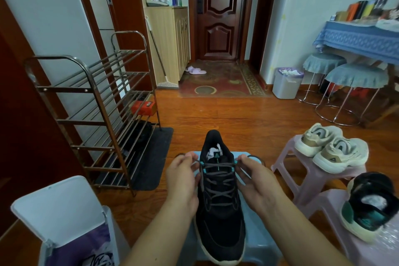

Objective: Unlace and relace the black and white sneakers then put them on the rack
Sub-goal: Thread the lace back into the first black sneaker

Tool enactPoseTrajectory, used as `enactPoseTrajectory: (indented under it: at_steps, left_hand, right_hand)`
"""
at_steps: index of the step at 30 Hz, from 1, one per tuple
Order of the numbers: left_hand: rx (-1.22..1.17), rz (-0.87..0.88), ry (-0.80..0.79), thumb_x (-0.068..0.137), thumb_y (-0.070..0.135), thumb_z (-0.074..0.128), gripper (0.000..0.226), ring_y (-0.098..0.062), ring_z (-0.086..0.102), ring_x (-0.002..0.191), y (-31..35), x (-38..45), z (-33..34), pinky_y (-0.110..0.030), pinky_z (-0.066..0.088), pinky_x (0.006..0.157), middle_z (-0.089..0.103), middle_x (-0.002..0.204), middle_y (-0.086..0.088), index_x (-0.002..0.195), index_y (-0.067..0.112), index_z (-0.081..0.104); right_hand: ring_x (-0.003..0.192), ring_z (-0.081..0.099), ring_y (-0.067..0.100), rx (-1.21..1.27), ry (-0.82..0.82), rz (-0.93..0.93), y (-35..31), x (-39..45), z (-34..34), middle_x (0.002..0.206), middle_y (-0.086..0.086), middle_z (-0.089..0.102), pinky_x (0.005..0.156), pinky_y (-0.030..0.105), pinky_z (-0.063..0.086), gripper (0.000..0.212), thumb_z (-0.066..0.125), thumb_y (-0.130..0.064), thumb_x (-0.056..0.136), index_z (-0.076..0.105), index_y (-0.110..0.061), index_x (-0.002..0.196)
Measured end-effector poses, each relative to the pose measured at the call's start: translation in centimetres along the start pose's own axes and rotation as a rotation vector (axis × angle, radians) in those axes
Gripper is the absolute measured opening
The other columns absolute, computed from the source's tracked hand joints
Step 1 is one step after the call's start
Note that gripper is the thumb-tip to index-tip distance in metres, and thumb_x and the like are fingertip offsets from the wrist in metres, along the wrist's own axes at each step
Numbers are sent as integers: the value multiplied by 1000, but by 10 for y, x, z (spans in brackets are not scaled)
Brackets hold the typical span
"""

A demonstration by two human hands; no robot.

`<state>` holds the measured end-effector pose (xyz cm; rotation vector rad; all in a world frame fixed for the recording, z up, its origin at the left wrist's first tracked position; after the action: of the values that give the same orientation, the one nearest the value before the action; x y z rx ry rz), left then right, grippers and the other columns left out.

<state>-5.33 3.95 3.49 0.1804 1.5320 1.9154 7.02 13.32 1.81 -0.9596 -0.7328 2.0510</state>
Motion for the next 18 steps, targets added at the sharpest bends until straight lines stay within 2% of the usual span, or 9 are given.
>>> enactPoseTrajectory:
  at_steps: [2,4,6,7,10,11,13,15,18]
  left_hand:
    - [190,229,-82,106,22,51,26,-7,69,91,9,1,5,-26,51,76,74,95,7,90,22,72]
    - [663,490,-235,104,29,50,26,-9,65,101,13,7,11,-33,49,90,73,97,15,92,29,73]
    - [1210,735,-336,101,32,47,24,-12,53,107,14,11,21,-38,38,98,67,100,18,110,34,70]
    - [1287,778,-378,99,29,48,26,-12,49,106,16,11,25,-37,33,99,62,99,18,115,36,66]
    - [999,641,-525,92,23,50,25,-12,60,94,23,6,30,-42,44,93,64,81,19,95,43,64]
    - [907,583,-540,96,28,49,21,-14,63,84,23,9,29,-44,47,87,66,75,16,86,40,64]
    - [754,430,-558,104,38,49,36,-16,55,67,26,14,27,-37,42,72,59,67,8,72,26,61]
    - [673,309,-590,106,36,51,41,-15,53,71,30,15,24,-36,39,72,57,70,1,70,19,64]
    - [549,228,-666,108,23,48,37,-15,58,82,30,17,20,-23,45,85,60,75,0,81,14,72]
  right_hand:
    - [97,64,18,-229,-2,-192,-10,-4,6,88,2,70,96,40,51,19,63,-16,97,64,-11,79]
    - [95,65,6,-533,-11,-470,-24,-13,19,90,-9,71,89,26,50,20,64,-18,97,67,-15,77]
    - [97,61,-9,-870,-129,-795,-37,-20,36,93,-18,70,85,10,44,18,63,-13,97,74,-23,87]
    - [101,59,-12,-1004,-221,-901,-39,-20,42,98,-20,69,87,8,42,18,62,-10,97,76,-20,92]
    - [118,54,-12,-1267,-475,-796,-41,-16,48,126,-23,64,99,15,42,28,51,-22,105,76,-11,108]
    - [124,50,-11,-1343,-486,-792,-43,-13,44,134,-23,58,103,16,40,33,45,-30,106,73,-15,116]
    - [128,47,-5,-1434,-421,-808,-53,-8,35,138,-23,54,106,19,38,37,41,-39,106,63,-28,134]
    - [117,58,5,-1445,-304,-822,-66,-7,27,125,-16,64,98,28,48,34,45,-39,105,65,-29,131]
    - [84,63,21,-1621,9,-1052,-77,0,22,88,-4,69,71,37,50,21,54,-34,102,72,-23,99]
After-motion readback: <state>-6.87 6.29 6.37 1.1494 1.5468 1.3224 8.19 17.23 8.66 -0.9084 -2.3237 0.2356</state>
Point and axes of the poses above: each hand's wrist, its own x-axis towards the middle knuckle, its own z-axis out of the palm, y = z × x, the point moved 1 cm from there along x, towards the middle knuckle
